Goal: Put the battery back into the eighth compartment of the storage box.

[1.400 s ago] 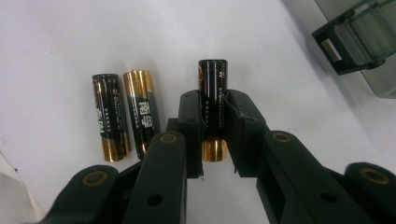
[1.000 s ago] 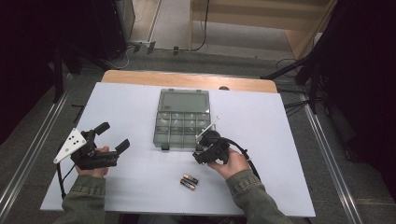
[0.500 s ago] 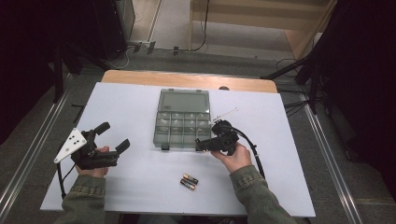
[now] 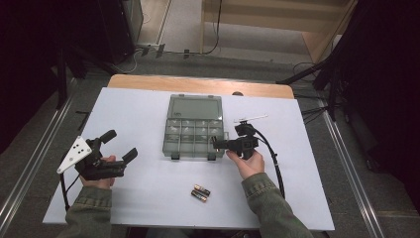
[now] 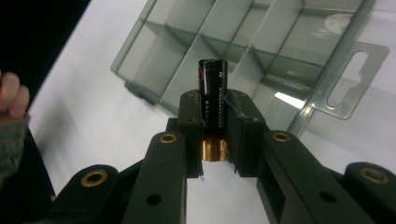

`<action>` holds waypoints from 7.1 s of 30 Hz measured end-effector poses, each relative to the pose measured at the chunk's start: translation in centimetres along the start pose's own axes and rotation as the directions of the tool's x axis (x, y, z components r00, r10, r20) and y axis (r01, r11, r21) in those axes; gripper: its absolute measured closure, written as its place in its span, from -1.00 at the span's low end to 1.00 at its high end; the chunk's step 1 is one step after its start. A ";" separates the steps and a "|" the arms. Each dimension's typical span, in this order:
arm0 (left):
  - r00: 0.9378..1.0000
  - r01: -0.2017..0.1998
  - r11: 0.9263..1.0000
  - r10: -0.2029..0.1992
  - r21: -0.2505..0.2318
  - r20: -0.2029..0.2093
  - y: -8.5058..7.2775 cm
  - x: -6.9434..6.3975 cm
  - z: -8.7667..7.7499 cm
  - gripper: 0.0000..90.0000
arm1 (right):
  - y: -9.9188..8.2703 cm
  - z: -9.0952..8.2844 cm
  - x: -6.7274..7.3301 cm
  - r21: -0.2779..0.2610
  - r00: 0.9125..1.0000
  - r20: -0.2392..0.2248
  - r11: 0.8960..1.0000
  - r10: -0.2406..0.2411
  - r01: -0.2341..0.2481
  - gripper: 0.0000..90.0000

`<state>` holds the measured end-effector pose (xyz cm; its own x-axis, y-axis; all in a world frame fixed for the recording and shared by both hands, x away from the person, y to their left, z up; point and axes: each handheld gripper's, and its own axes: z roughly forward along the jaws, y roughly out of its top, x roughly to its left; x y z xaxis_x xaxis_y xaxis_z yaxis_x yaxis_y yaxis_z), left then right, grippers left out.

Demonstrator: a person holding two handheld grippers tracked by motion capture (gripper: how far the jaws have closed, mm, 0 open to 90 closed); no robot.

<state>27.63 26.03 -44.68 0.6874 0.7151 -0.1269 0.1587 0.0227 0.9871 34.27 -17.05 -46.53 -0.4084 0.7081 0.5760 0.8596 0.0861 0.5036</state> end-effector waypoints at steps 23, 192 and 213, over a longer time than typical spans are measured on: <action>1.000 0.000 1.000 0.000 -0.003 0.002 0.0 0.0 0.1 -1.00 | -0.1 0.1 0.1 -0.072 0.995 -0.008 0.992 0.103 -0.103 -0.13; 1.000 0.021 1.000 -0.021 -0.017 0.003 0.0 0.2 0.3 -1.00 | 0.6 -2.2 3.8 0.001 0.982 0.100 0.987 -0.160 0.161 0.74; 1.000 0.021 1.000 -0.021 -0.009 0.008 0.0 0.2 0.3 -1.00 | 0.6 -0.2 0.5 -0.036 0.988 0.108 0.994 0.108 -0.105 0.72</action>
<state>27.97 26.01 -44.74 0.6898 0.7087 -0.1481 0.1667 0.0436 0.9850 34.46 -16.79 -45.77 -0.2772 0.7848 0.5542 0.8863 -0.0138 0.4628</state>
